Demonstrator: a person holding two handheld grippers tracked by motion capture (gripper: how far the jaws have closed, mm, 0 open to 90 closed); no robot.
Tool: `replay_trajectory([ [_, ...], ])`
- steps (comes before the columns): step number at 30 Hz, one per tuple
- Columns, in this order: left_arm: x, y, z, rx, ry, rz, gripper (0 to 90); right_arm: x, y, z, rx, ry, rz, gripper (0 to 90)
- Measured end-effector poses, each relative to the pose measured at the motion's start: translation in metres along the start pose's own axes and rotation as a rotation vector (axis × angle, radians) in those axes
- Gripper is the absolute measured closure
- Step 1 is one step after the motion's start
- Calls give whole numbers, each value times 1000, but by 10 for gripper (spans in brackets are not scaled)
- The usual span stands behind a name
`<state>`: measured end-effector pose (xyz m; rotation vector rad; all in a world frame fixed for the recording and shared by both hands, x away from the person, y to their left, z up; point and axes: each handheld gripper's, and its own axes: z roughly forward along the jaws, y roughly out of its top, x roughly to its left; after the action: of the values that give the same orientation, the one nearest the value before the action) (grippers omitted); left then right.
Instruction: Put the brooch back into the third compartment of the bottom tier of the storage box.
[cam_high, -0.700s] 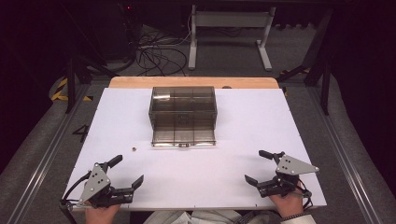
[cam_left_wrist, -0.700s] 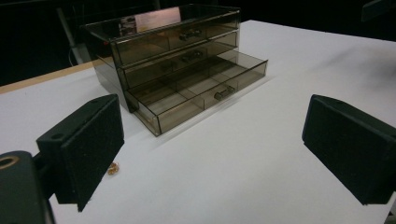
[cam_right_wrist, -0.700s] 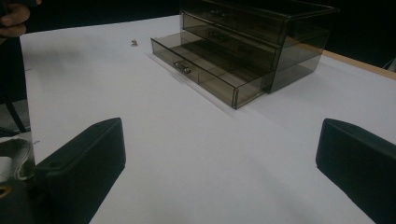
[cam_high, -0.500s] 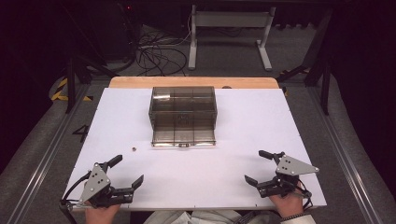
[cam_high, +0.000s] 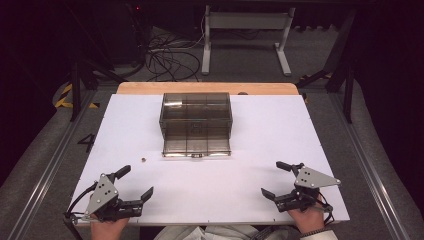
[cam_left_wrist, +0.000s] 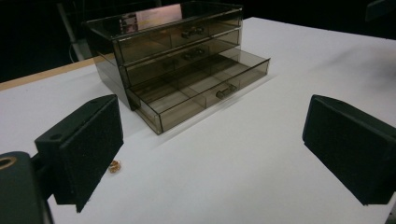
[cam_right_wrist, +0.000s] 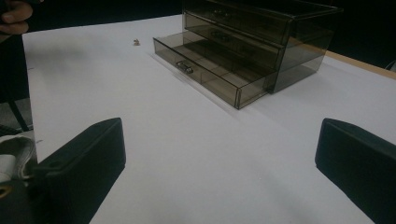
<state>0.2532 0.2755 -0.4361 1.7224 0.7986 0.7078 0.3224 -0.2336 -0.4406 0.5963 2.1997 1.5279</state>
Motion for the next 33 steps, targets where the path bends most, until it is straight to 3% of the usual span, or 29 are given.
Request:
replay_trajectory([
  [2,0,1,0,4,-18,1,62,0,0,0,0,2,-1,24],
  [14,1,8,3,33,-18,-4,115,1,0,0,5,6,-6,25],
  [33,14,39,20,55,-36,-13,119,2,-1,3,14,15,-9,26],
])
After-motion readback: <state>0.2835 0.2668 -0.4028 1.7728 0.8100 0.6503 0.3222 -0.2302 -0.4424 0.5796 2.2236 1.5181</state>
